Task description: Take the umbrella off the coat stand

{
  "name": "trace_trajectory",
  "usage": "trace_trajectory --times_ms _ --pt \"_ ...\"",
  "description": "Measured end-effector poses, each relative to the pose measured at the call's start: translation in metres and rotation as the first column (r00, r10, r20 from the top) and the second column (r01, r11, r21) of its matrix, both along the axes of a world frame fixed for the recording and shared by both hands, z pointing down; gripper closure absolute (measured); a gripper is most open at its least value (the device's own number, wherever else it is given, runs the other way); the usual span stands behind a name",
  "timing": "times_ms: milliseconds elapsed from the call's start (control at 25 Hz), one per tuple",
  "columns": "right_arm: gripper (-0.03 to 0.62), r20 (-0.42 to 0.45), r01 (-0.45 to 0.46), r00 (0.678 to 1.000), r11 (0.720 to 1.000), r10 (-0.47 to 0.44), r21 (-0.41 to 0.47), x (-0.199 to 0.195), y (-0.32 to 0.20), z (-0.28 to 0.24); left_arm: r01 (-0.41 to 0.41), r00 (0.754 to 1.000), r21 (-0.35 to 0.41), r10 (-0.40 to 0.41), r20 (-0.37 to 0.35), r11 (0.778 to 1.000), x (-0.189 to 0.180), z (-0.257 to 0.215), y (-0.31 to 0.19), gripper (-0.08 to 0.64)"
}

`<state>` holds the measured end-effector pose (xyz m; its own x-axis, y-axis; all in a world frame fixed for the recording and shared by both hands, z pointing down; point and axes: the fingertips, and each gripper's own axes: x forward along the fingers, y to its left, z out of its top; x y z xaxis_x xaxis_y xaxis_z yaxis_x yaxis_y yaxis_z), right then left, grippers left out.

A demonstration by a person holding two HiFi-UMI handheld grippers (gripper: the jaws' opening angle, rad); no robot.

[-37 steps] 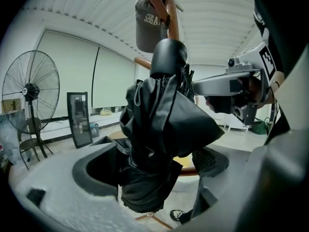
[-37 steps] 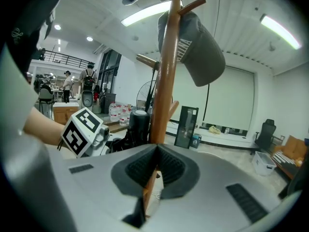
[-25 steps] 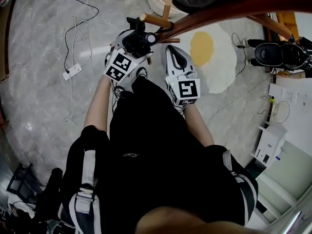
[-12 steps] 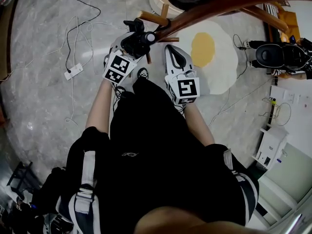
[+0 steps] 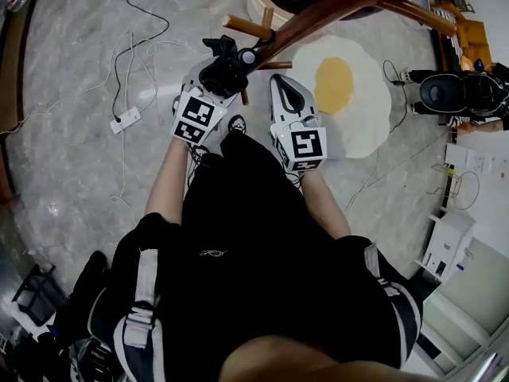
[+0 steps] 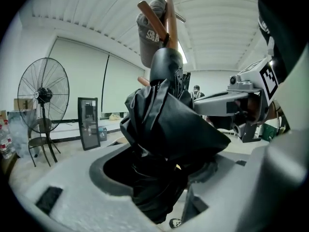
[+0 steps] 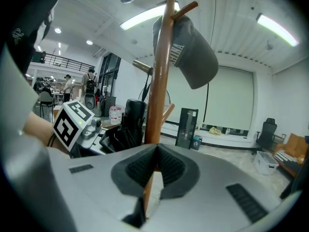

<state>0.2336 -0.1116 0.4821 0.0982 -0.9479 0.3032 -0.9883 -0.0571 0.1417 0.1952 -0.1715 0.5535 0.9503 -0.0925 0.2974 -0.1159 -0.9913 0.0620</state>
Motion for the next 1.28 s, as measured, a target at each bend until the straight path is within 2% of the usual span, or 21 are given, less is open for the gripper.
trace_trajectory --times_ms 240,480,880,1280 --pt "0.586 -0.003 -0.006 1.000 1.000 0.006 0.022 0.001 0.003 -0.009 0.024 0.999 0.006 -0.024 -0.025 1.000 -0.005 -0.018 0.003 0.278" --pt "0.586 0.001 -0.013 1.000 0.999 0.013 0.031 0.002 0.007 -0.011 0.013 1.000 0.041 -0.012 -0.002 0.999 -0.009 -0.025 0.008 0.284" --pt "0.586 0.012 -0.016 1.000 0.999 0.016 0.038 0.002 0.009 -0.013 0.012 1.000 0.082 -0.011 -0.010 0.997 -0.009 -0.037 0.009 0.288" --pt "0.586 0.009 -0.013 1.000 0.999 0.013 0.044 0.003 0.007 -0.016 0.012 1.000 0.091 -0.011 -0.014 0.996 -0.007 -0.044 0.008 0.288"
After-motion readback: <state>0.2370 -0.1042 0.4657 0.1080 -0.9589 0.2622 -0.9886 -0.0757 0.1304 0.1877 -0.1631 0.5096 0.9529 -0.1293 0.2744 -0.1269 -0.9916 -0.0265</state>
